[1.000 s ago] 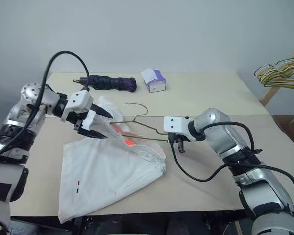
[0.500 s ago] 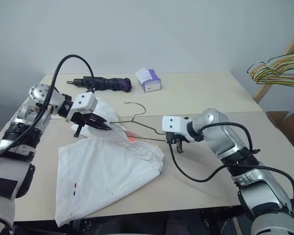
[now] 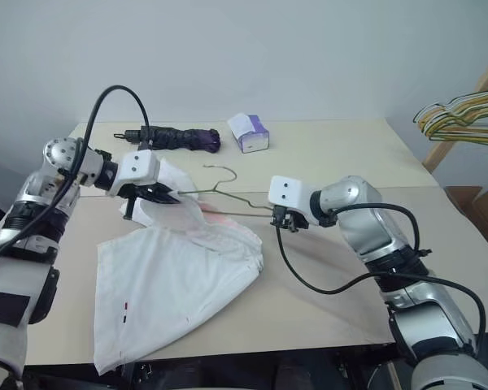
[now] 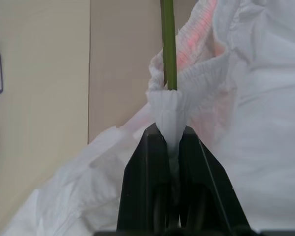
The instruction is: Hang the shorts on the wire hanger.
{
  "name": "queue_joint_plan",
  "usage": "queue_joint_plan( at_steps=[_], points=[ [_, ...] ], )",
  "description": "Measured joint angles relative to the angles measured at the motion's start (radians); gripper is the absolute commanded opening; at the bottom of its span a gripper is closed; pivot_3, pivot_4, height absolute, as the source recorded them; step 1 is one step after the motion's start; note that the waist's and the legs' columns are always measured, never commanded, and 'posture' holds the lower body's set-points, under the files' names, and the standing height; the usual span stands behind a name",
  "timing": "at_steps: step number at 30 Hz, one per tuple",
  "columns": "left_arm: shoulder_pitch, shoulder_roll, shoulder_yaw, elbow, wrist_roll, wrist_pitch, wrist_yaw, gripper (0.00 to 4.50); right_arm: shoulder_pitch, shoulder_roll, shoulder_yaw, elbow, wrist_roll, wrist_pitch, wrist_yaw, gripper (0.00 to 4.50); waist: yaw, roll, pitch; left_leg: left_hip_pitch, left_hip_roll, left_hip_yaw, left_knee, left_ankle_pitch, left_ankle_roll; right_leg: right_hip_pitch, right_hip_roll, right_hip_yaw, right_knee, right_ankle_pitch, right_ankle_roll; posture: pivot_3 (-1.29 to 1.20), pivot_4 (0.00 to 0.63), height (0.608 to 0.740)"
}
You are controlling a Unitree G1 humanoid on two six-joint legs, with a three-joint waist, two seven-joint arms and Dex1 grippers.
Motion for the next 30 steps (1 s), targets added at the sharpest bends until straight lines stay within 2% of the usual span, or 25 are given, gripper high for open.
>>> queue_joint_plan(
  at_steps=[2, 6, 9, 11, 15, 18, 21, 26, 29, 30],
  points=[
    [-0.026, 0.009, 0.021, 0.015, 0.0, -0.007, -0.003, 0.0, 0.012, -0.023, -0.045, -0.019, 0.006, 0.039, -0.021, 3.7, -0.003, 0.0, 0.0, 0.0, 0.0, 0.0, 0.0, 0.0, 0.0, 0.0, 0.0, 0.0, 0.0, 0.0, 0.0, -0.04, 0.0, 0.74],
    [-0.051, 0.01, 0.037, 0.056, 0.004, -0.026, 0.008, 0.0, 0.048, -0.079, -0.155, -0.083, 0.041, 0.171, -0.053, 3.7, -0.007, 0.0, 0.0, 0.0, 0.0, 0.0, 0.0, 0.0, 0.0, 0.0, 0.0, 0.0, 0.0, 0.0, 0.0, -0.06, 0.0, 0.74],
    [-0.051, 0.014, 0.051, 0.087, 0.008, -0.03, 0.017, 0.0, 0.126, -0.073, -0.221, -0.173, 0.127, 0.315, -0.048, 3.7, -0.021, 0.0, 0.0, 0.001, 0.0, 0.0, 0.001, 0.0, 0.0, 0.001, 0.0, 0.0, 0.0, 0.0, 0.0, -0.07, 0.0, 0.74],
    [-0.051, 0.014, 0.062, 0.093, 0.007, -0.031, 0.02, 0.0, 0.166, -0.011, -0.23, -0.224, 0.166, 0.399, -0.087, 3.7, -0.034, 0.0, 0.0, 0.001, 0.0, 0.0, 0.002, 0.0, 0.001, 0.0, 0.0, 0.001, 0.001, 0.0, 0.0, -0.07, 0.0, 0.74],
    [-0.06, 0.01, 0.065, 0.096, 0.007, -0.031, 0.021, 0.0, 0.214, 0.254, -0.285, -0.305, 0.22, 0.601, -0.265, 3.7, -0.058, 0.0, 0.0, 0.002, 0.0, -0.001, 0.002, 0.0, 0.001, 0.0, 0.0, 0.001, 0.005, 0.0, 0.0, -0.06, 0.0, 0.74],
    [-0.06, 0.01, 0.068, 0.097, 0.007, -0.031, 0.02, 0.0, 0.232, 0.391, -0.321, -0.323, 0.257, 0.71, -0.365, 3.7, -0.056, 0.0, 0.0, 0.0, 0.0, -0.001, 0.002, 0.0, 0.001, 0.0, 0.0, 0.001, 0.007, 0.0, 0.0, -0.06, 0.0, 0.74],
    [-0.06, 0.012, 0.075, 0.097, 0.007, -0.031, 0.02, 0.0, 0.234, 0.446, -0.337, -0.332, 0.281, 0.786, -0.435, 3.7, -0.051, 0.0, 0.0, -0.001, 0.0, -0.001, 0.002, -0.001, 0.001, 0.0, 0.0, 0.001, 0.007, 0.0, 0.0, -0.05, 0.0, 0.74],
    [-0.06, 0.015, 0.087, 0.096, 0.007, -0.029, 0.02, 0.0, 0.25, 0.473, -0.313, -0.339, 0.326, 0.826, -0.491, 3.7, -0.053, 0.0, 0.0, -0.001, 0.0, -0.002, 0.002, -0.001, 0.001, 0.0, 0.0, 0.001, 0.006, 0.0, 0.0, -0.05, 0.0, 0.74],
    [-0.06, 0.015, 0.094, 0.096, 0.007, -0.029, 0.02, 0.0, 0.25, 0.493, -0.291, -0.326, 0.349, 0.827, -0.518, 3.12, -0.055, 0.0, 0.0, 0.0, 0.0, -0.002, 0.002, -0.001, 0.001, 0.0, 0.0, 0.001, 0.006, 0.0, 0.0, -0.05, 0.0, 0.74],
    [-0.06, 0.015, 0.096, 0.096, 0.007, -0.029, 0.02, 0.0, 0.25, 0.508, -0.289, -0.316, 0.354, 0.827, -0.524, 2.79, -0.057, 0.0, 0.0, 0.0, 0.0, -0.002, 0.002, -0.001, 0.001, 0.0, 0.0, 0.001, 0.006, 0.0, 0.0, -0.04, 0.0, 0.74]
  ],
)
